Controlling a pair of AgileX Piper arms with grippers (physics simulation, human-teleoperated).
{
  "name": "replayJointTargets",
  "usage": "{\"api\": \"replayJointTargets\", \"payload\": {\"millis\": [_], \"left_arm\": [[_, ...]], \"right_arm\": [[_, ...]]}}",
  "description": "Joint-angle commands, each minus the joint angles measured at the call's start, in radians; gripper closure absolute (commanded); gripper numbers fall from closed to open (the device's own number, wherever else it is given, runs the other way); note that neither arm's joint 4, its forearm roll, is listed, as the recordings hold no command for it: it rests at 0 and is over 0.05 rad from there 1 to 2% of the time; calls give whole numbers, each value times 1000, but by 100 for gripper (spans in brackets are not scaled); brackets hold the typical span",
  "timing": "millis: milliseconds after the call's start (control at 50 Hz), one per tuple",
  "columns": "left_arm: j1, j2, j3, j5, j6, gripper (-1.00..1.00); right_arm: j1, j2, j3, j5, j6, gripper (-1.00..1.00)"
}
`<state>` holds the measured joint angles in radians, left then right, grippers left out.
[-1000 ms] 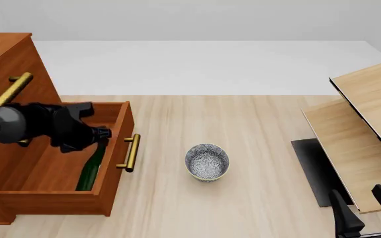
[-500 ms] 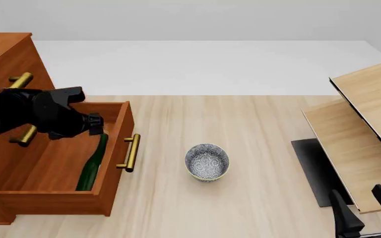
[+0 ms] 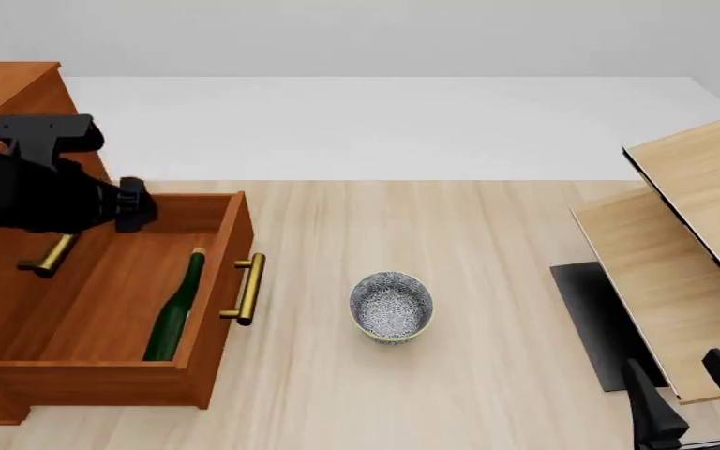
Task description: Put the wine bottle in the bottom drawer of the cabinet.
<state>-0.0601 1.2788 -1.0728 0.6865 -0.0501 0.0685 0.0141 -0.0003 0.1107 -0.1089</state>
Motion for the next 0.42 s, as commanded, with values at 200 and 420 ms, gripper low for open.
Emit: {"api": "replayJointTargets", "payload": {"millis": [200,420], "left_arm": [[6,-458,32,235,78,-100],[-25,-682,-56,449,84,-100]], "right_arm": [[1,3,0,-4,-2,-100],[0,32,0,-39,-7,-100]]}}
